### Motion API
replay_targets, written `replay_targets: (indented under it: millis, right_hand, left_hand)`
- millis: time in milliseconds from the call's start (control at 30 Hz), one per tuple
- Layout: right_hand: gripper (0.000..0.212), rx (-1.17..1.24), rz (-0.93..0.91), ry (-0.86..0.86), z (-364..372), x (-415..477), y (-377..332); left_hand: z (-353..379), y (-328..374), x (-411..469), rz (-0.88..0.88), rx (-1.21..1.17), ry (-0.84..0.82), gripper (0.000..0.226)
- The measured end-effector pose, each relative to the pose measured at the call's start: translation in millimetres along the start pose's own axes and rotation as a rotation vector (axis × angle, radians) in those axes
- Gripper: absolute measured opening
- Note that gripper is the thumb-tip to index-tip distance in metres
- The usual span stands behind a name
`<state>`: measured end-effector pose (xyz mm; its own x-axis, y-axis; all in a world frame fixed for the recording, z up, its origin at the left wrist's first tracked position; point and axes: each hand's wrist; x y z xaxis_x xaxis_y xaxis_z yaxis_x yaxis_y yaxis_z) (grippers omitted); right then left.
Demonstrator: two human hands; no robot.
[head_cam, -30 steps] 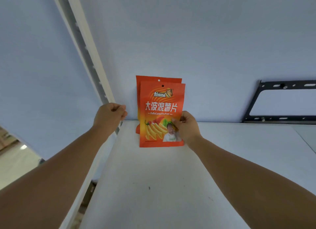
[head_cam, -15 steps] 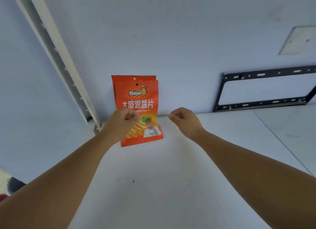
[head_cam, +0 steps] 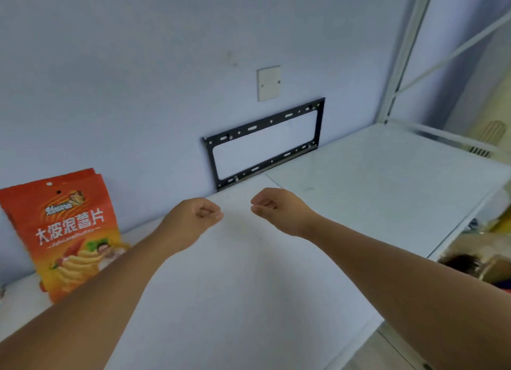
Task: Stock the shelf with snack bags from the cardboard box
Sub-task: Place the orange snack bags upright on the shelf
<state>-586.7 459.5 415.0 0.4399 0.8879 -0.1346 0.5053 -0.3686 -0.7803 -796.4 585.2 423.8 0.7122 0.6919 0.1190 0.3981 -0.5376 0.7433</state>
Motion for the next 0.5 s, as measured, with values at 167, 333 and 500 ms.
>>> replay_targets:
  millis: [167,333,500]
  right_hand:
    - [0.021,-0.026,0.103,0.123,-91.1,-45.1,89.2]
    - [0.02,-0.08,0.247,0.231,-183.5,-106.0,196.0]
    - [0.024,-0.158,0.378,0.286,-265.9,-183.3,292.7]
  left_hand:
    - [96.9,76.5,40.4,0.12,0.005,-0.161,0.012]
    - [225.2,167.2,68.0,0.229,0.015,-0.318,0.014]
    - [357.5,263.8,79.6,0.391,0.008,-0.457,0.008]
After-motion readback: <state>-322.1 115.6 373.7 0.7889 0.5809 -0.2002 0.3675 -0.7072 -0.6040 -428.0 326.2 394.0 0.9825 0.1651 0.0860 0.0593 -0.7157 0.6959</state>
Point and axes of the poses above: each hand's wrist, its own x-axis towards the middle knuckle, its own z-axis out of the palm, y = z × x, and after that the axes turned 12 degrees about z, right-handed
